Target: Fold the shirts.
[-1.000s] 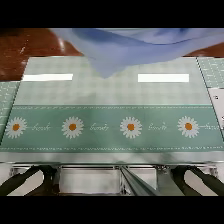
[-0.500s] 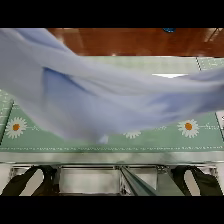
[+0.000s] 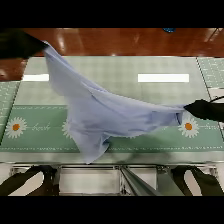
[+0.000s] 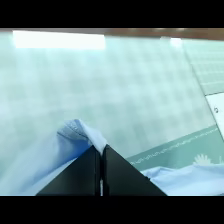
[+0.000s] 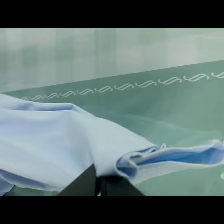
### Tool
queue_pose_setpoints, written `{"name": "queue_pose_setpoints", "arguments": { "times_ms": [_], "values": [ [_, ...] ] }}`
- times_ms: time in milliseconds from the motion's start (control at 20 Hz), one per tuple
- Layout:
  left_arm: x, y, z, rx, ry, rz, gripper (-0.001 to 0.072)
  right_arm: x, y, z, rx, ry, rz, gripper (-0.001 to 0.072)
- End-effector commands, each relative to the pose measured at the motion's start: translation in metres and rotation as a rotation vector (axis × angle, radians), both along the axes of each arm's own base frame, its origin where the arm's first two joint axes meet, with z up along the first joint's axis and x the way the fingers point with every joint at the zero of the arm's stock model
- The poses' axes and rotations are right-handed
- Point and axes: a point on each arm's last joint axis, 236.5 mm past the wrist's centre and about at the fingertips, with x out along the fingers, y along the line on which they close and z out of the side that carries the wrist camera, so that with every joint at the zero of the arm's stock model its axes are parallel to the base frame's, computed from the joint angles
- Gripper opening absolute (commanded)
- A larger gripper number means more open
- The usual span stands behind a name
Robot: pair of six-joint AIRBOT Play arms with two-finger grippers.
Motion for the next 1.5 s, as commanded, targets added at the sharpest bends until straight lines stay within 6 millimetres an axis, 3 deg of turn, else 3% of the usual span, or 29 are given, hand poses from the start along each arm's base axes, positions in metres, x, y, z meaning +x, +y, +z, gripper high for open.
{"name": "queue_pose_setpoints", "arguments": {
  "times_ms": [0, 150, 300, 350, 400, 450, 600, 700, 750, 850, 900, 1000, 1100, 1300, 1450],
  "values": [
    [0.064, -0.015, -0.097, 0.018, 0.089, 0.092, 0.0023, 0.054, -0.012, -0.055, 0.072, 0.026, -0.068, 0.0018],
    [0.106, -0.016, -0.141, -0.018, 0.15, 0.177, 0.0023, 0.103, -0.022, -0.095, 0.15, 0.082, -0.118, 0.0019],
    [0.12, -0.023, -0.164, -0.026, 0.189, 0.172, 0.0026, 0.145, -0.023, -0.119, 0.246, 0.148, -0.139, 0.0031],
    [0.122, -0.023, -0.166, -0.035, 0.198, 0.18, 0.0128, 0.159, -0.025, -0.121, 0.29, 0.163, -0.163, 0.0194],
    [0.122, -0.02, -0.166, -0.043, 0.207, 0.191, 0.0393, 0.17, -0.027, -0.118, 0.331, 0.17, -0.177, 0.0413],
    [0.119, -0.015, -0.163, -0.04, 0.219, 0.18, 0.0509, 0.178, -0.031, -0.108, 0.357, 0.169, -0.169, 0.0414],
    [0.097, 0.035, -0.155, -0.007, 0.333, 0.139, 0.0508, 0.184, -0.075, -0.056, 0.369, 0.111, -0.148, 0.0413],
    [0.064, 0.075, -0.159, -0.02, 0.464, 0.121, 0.0508, 0.164, -0.119, -0.034, 0.337, 0.093, -0.187, 0.0413],
    [0.044, 0.09, -0.164, -0.022, 0.532, 0.11, 0.0508, 0.141, -0.144, -0.038, 0.275, 0.13, -0.215, 0.0413],
    [0.009, 0.102, -0.181, -0.019, 0.62, 0.12, 0.0508, 0.089, -0.171, -0.066, 0.18, 0.25, -0.268, 0.0407],
    [-0.009, 0.1, -0.193, -0.019, 0.641, 0.13, 0.0508, 0.061, -0.175, -0.085, 0.167, 0.306, -0.308, 0.0407],
    [-0.047, 0.092, -0.221, -0.026, 0.678, 0.179, 0.0509, 0.021, -0.171, -0.116, 0.199, 0.35, -0.4, 0.0407],
    [-0.093, 0.083, -0.247, -0.025, 0.722, 0.204, 0.0508, -0.003, -0.163, -0.135, 0.211, 0.347, -0.439, 0.0407],
    [-0.163, 0.061, -0.282, -0.055, 0.862, 0.197, 0.0509, -0.007, -0.144, -0.141, 0.288, 0.334, -0.473, 0.0407],
    [-0.178, 0.042, -0.291, -0.137, 0.917, 0.207, 0.0508, -0.007, -0.141, -0.14, 0.298, 0.337, -0.468, 0.0407]
  ]
}}
